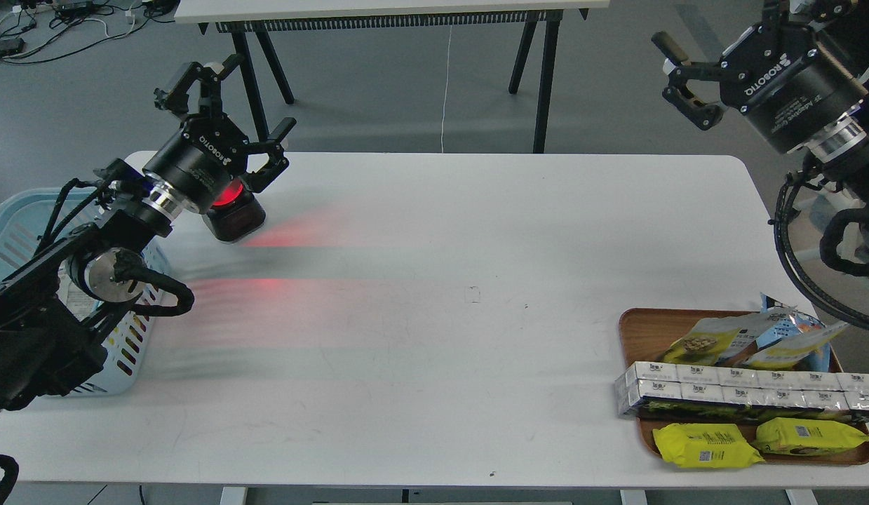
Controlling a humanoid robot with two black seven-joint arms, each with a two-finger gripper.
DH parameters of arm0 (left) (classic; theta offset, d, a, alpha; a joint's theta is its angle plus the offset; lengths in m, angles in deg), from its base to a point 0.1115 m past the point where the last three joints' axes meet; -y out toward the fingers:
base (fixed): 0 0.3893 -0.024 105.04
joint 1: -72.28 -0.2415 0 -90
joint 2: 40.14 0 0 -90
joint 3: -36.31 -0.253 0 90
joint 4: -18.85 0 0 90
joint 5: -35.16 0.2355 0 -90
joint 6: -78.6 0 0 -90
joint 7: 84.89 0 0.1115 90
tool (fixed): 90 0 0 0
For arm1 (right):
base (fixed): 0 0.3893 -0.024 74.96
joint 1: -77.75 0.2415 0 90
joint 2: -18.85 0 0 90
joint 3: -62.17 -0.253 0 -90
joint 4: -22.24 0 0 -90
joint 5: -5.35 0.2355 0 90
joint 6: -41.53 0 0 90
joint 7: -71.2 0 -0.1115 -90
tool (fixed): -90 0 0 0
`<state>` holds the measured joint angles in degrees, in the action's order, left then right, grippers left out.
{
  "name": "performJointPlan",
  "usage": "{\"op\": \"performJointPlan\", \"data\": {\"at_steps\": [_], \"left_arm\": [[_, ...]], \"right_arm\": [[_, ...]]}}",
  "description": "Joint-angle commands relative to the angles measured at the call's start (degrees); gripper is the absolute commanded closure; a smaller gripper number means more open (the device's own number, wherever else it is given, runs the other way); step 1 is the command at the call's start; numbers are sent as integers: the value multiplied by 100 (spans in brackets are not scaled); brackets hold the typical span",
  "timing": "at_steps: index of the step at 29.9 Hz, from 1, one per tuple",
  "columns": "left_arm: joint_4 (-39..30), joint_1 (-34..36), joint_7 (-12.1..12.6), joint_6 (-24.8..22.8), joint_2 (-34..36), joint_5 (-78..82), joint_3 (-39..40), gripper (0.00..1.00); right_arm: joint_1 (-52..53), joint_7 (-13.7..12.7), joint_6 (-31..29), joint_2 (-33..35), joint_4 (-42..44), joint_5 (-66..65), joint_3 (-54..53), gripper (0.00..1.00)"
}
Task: Scan snack and place in basket
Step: 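Move the right gripper down toward the snack tray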
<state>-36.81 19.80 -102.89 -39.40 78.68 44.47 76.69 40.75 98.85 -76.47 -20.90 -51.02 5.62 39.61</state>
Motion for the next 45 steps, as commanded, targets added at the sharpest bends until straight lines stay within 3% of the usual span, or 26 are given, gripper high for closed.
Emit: {"op": "performJointPlan", "data": {"at_steps": [1,8,12,18,33,45], "left_arm": [[-7,1,-2,0,-25,1,58,0],[-16,9,-2,0,-131,1,58,0],[-7,1,16,0,-131,9,40,0],[-7,-34,7,0,-113,1,40,0],[-7,-166,16,0,-166,9,-12,0],[2,-272,7,0,-166,9,-12,0]], "right_arm": [[639,12,0,765,-434,-859,952,1],[2519,21,0,1549,-1145,-2370,3255,1],[3162,35,0,1874,-1559,-3434,3969,1],[3243,35,0,2015,-1876,-4629,4040,1],[3576,35,0,2516,-2052,-9261,4023,1],[3699,35,0,2165,-2087,-11021,3996,1]]}}
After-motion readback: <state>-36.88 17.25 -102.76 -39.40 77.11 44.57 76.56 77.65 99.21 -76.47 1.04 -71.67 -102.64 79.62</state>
